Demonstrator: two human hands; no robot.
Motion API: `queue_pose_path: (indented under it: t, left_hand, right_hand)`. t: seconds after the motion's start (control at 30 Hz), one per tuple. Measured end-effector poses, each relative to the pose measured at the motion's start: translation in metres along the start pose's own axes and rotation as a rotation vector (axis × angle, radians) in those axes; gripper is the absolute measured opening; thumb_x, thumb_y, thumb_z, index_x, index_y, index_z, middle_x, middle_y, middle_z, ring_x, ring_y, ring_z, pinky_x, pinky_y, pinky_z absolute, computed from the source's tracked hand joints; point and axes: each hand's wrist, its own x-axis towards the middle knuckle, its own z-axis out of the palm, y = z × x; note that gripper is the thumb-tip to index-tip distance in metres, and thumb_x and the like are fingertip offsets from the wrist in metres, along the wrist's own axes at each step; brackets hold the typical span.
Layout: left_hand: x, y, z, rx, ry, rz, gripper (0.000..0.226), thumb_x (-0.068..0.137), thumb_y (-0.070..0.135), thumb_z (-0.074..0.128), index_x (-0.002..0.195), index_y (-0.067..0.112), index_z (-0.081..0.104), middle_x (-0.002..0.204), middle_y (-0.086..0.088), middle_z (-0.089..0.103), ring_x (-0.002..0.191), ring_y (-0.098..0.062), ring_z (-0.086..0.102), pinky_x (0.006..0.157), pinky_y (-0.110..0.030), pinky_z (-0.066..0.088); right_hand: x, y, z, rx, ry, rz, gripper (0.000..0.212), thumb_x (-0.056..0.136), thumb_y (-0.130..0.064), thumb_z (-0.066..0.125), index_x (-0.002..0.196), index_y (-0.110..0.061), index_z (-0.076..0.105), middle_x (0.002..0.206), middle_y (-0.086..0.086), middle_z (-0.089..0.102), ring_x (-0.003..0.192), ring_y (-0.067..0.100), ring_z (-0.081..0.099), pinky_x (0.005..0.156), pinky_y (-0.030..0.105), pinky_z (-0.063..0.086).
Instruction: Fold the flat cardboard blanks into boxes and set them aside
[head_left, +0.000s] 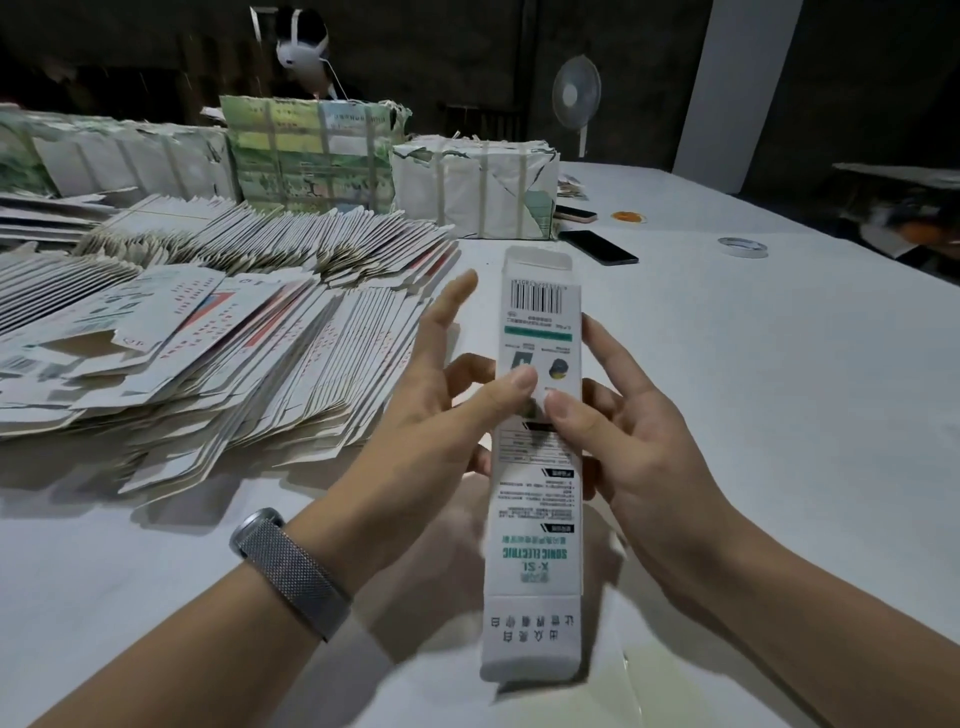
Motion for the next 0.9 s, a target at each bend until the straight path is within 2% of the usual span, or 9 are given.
queue_pose_path:
  t: [0.1, 0.2, 0.33, 0.43, 0.47, 0.6, 0.7, 0.8, 0.9]
  left_hand:
    - [0.0018, -0.0014, -0.0003, -0.062, -0.031, 0.001, 0.048, 0.091, 0.041, 0.059, 0.133, 0.06, 0.049, 0.121, -0.01, 0.07, 0.103, -0.031, 0.072, 0.08, -0.048, 0.061]
    - [0.0028, -0.0019, -0.0011, -0.051, -0.028, 0.005, 0.045, 0.092, 0.04, 0.057, 0.133, 0.056, 0.05, 0.117, -0.01, 0.072, 0.097, -0.027, 0.073, 0.076, -0.044, 0.062]
    - [0.0021, -0.0022, 0.0, -0.053, -0.035, 0.0, 0.045, 0.091, 0.036, 0.059, 0.132, 0.052, 0.052, 0.115, -0.009, 0.073, 0.096, -0.026, 0.073, 0.073, -0.049, 0.062]
    - [0.0012, -0.0015, 0.002, -0.047, -0.036, -0.011, 0.046, 0.089, 0.035, 0.062, 0.132, 0.048, 0.052, 0.119, -0.014, 0.071, 0.098, -0.031, 0.072, 0.076, -0.058, 0.059]
    - [0.0012, -0.001, 0.0023, -0.051, -0.036, -0.01, 0.044, 0.088, 0.034, 0.063, 0.13, 0.048, 0.053, 0.119, -0.017, 0.069, 0.097, -0.032, 0.071, 0.075, -0.059, 0.059]
    - [0.0012, 0.0003, 0.0037, -0.067, -0.065, -0.005, 0.042, 0.085, 0.035, 0.068, 0.123, 0.049, 0.056, 0.118, -0.031, 0.058, 0.089, -0.033, 0.066, 0.059, -0.04, 0.06]
    - [0.0007, -0.0008, 0.0038, -0.084, -0.075, -0.012, 0.044, 0.083, 0.035, 0.07, 0.123, 0.048, 0.056, 0.11, -0.032, 0.056, 0.083, -0.027, 0.066, 0.05, -0.03, 0.056]
    - [0.0012, -0.0016, 0.0028, -0.075, -0.077, -0.015, 0.045, 0.082, 0.037, 0.07, 0.123, 0.048, 0.056, 0.105, -0.021, 0.063, 0.084, -0.028, 0.066, 0.052, -0.032, 0.057]
    - [0.0019, -0.0027, 0.0027, -0.067, -0.075, -0.026, 0.048, 0.084, 0.036, 0.068, 0.128, 0.048, 0.054, 0.114, -0.025, 0.063, 0.09, -0.033, 0.067, 0.06, -0.041, 0.061]
  right_hand:
    - [-0.0032, 0.0012, 0.0026, 0.007, -0.039, 0.013, 0.06, 0.09, -0.034, 0.066, 0.141, -0.056, 0.042, 0.114, 0.006, 0.073, 0.104, 0.027, 0.072, 0.084, 0.05, 0.061]
    - [-0.0041, 0.0005, 0.0023, 0.007, -0.046, 0.006, 0.059, 0.084, -0.039, 0.067, 0.136, -0.059, 0.046, 0.114, 0.008, 0.072, 0.104, 0.03, 0.072, 0.086, 0.058, 0.057]
    - [-0.0023, -0.0021, -0.0024, 0.01, -0.066, 0.008, 0.068, 0.082, -0.036, 0.067, 0.141, -0.058, 0.039, 0.114, 0.009, 0.072, 0.1, 0.031, 0.073, 0.075, 0.041, 0.061]
    - [-0.0004, -0.0035, -0.0048, -0.011, -0.073, 0.01, 0.072, 0.08, -0.035, 0.065, 0.143, -0.056, 0.037, 0.113, 0.009, 0.073, 0.098, 0.032, 0.073, 0.08, 0.054, 0.06]
    - [0.0004, -0.004, -0.0046, -0.005, -0.072, 0.008, 0.069, 0.081, -0.034, 0.064, 0.142, -0.055, 0.039, 0.113, 0.01, 0.073, 0.098, 0.033, 0.073, 0.08, 0.054, 0.061]
    - [0.0025, -0.0058, -0.0034, 0.018, 0.012, -0.018, 0.045, 0.091, -0.035, 0.057, 0.134, -0.047, 0.051, 0.116, 0.011, 0.071, 0.098, 0.033, 0.073, 0.078, 0.045, 0.061]
    - [0.003, -0.0069, -0.0043, 0.024, 0.04, -0.038, 0.041, 0.09, -0.032, 0.058, 0.129, -0.043, 0.057, 0.115, 0.011, 0.071, 0.096, 0.033, 0.073, 0.075, 0.042, 0.061]
    - [0.0029, -0.0069, -0.0043, 0.036, 0.025, -0.036, 0.041, 0.09, -0.029, 0.057, 0.128, -0.046, 0.057, 0.115, 0.01, 0.071, 0.097, 0.034, 0.073, 0.076, 0.044, 0.062]
    - [0.0033, -0.0063, -0.0049, 0.032, 0.012, -0.039, 0.044, 0.091, -0.028, 0.057, 0.128, -0.05, 0.055, 0.116, 0.01, 0.07, 0.097, 0.034, 0.073, 0.077, 0.045, 0.061]
